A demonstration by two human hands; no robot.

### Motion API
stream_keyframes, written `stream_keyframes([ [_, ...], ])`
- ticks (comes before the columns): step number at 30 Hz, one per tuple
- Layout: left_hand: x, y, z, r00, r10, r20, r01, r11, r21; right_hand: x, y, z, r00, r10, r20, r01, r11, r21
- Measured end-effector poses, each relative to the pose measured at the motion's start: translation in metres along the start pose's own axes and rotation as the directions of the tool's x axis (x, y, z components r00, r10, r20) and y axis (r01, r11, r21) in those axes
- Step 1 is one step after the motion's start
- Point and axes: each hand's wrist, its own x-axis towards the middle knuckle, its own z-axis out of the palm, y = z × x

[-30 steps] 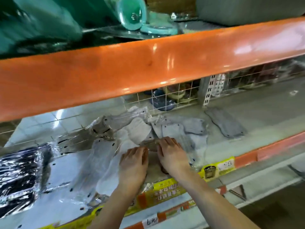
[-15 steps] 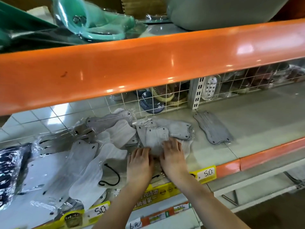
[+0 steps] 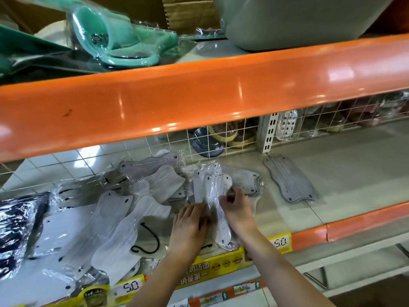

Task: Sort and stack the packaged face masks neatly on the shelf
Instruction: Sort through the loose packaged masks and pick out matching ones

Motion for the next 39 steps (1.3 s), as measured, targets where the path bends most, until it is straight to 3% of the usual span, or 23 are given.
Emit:
stream_keyframes([
  [2, 0.000, -0.001, 0.000, 1.000, -0.016, -0.007, 0.016, 1.000, -0.016, 0.000, -0.003, -0.002, 0.999, -0.039, -0.007, 0.039, 0.999, 0.002],
  [6, 0.000, 0.001, -0.001, 0.999, -0.031, -0.031, 0.029, 0.998, -0.065, -0.001, -0.004, -0.002, 0.964, -0.210, -0.160, 0.196, 0.975, -0.103],
  [12, 0.001, 0.000, -0.005, 0.999, -0.036, -0.011, 0.034, 0.991, -0.130, 0.005, -0.009, -0.011, 0.773, -0.556, -0.304, 0.413, 0.806, -0.423],
  [15, 0.003, 0.009, -0.011, 0.996, -0.084, -0.015, 0.078, 0.969, -0.233, 0.006, -0.013, -0.017, 0.738, -0.603, -0.303, 0.509, 0.792, -0.338],
  [20, 0.016, 0.028, -0.031, 0.954, -0.296, 0.051, 0.277, 0.800, -0.532, -0.007, -0.028, -0.023, 0.690, -0.664, -0.287, 0.678, 0.732, -0.063],
  [22, 0.020, 0.032, -0.039, 0.918, -0.379, 0.114, 0.347, 0.630, -0.695, -0.016, -0.034, -0.025, 0.709, -0.632, -0.311, 0.680, 0.730, 0.069],
  [24, 0.023, 0.029, -0.044, 0.875, -0.388, 0.289, 0.415, 0.295, -0.861, -0.024, -0.038, -0.027, 0.764, -0.577, -0.289, 0.643, 0.716, 0.273],
  [26, 0.026, 0.023, -0.051, 0.807, -0.313, 0.501, 0.499, -0.094, -0.862, -0.027, -0.036, -0.028, 0.820, -0.536, -0.198, 0.556, 0.666, 0.497],
  [28, 0.028, 0.012, -0.054, 0.770, -0.239, 0.591, 0.527, -0.285, -0.801, -0.027, -0.032, -0.026, 0.843, -0.529, -0.100, 0.465, 0.622, 0.630],
  [30, 0.028, 0.012, -0.060, 0.791, -0.240, 0.563, 0.498, -0.280, -0.821, -0.023, -0.026, -0.025, 0.838, -0.544, -0.051, 0.444, 0.624, 0.643],
  [33, 0.025, 0.016, -0.067, 0.830, -0.338, 0.444, 0.430, -0.121, -0.895, -0.022, -0.019, -0.024, 0.879, -0.475, 0.032, 0.359, 0.706, 0.610],
  [35, 0.023, 0.015, -0.065, 0.825, -0.432, 0.364, 0.407, 0.008, -0.913, -0.023, -0.016, -0.022, 0.929, -0.358, 0.097, 0.213, 0.729, 0.650],
  [37, 0.020, 0.014, -0.062, 0.804, -0.499, 0.322, 0.395, 0.045, -0.918, -0.024, -0.019, -0.023, 0.959, -0.218, 0.182, 0.044, 0.748, 0.662],
  [39, 0.018, 0.015, -0.062, 0.790, -0.529, 0.311, 0.386, 0.034, -0.922, -0.024, -0.022, -0.026, 0.953, -0.151, 0.264, 0.012, 0.886, 0.464],
])
